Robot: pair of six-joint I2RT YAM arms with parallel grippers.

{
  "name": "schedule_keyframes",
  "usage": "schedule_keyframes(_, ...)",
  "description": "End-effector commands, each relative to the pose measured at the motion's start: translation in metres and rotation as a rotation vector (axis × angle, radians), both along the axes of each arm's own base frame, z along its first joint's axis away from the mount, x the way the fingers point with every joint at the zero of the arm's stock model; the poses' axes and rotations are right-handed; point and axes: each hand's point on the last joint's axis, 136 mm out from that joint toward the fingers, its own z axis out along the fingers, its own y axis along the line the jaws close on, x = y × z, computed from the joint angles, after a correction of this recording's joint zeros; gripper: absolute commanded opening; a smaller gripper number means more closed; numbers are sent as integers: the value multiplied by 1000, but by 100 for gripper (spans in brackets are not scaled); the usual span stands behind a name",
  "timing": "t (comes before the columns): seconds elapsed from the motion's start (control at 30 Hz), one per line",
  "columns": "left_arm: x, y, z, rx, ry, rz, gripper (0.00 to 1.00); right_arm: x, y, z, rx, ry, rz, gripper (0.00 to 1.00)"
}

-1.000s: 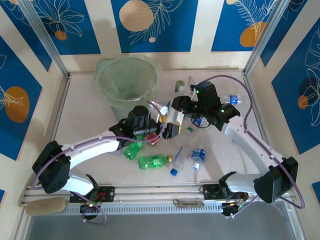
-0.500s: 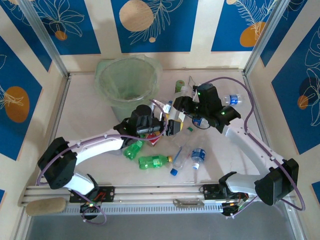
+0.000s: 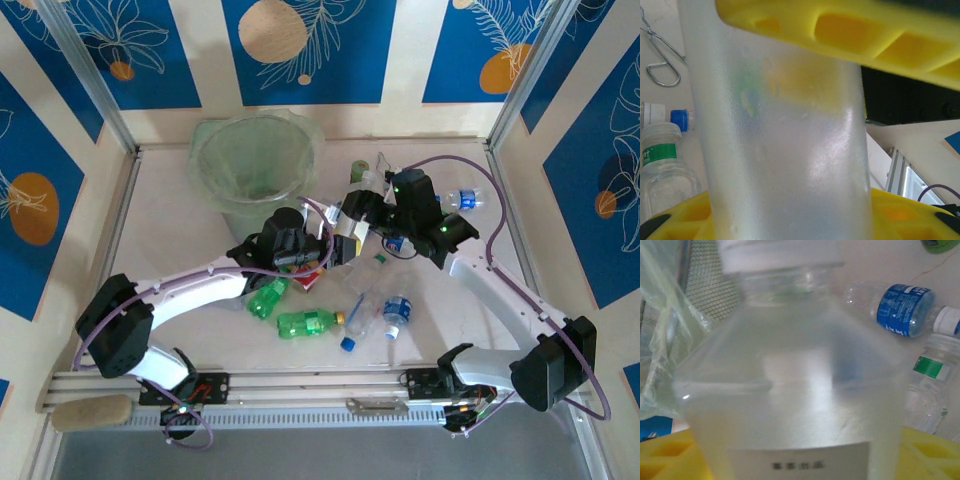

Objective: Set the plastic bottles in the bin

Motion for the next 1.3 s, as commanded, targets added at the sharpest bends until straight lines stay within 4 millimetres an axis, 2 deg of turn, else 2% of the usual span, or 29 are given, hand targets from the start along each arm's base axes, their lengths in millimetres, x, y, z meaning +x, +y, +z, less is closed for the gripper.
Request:
schedule_keyframes(0.0, 9, 1, 18, -16, -63, 26, 43, -10, 0, 20, 40, -30, 20, 79)
schedule_keyframes(0.17, 15, 13, 27, -9, -77, 61, 44, -2, -32, 46, 57, -97, -48, 79)
schedule_keyframes(0.27, 18, 22, 39, 1, -110, 79, 44, 1, -60, 59, 74, -128, -122, 79)
schedule_keyframes(0.37, 19, 32, 65, 6, -172, 72, 44, 1, -83, 62, 97, -146, -182, 79)
schedule_keyframes(0.43, 18, 38, 90, 14, -238, 64, 44, -1, -95, 60, 94, -143, -214, 79)
schedule_keyframes(0.63, 25, 67, 156, 74, -422, 106, 43, -4, -106, 47, 85, -120, -248, 79)
schedule_keyframes(0.8, 50, 108, 187, 138, -535, 240, 43, -3, -102, 37, 94, -95, -236, 79)
schedule_keyframes(0.97, 86, 156, 183, 233, -534, 390, 43, -3, -100, 28, 104, -68, -230, 79)
schedule_keyframes(1.13, 121, 205, 157, 353, -428, 514, 43, -7, -98, 20, 107, -46, -227, 79)
schedule_keyframes(1.27, 134, 225, 134, 433, -332, 547, 43, -8, -99, 15, 105, -34, -231, 79)
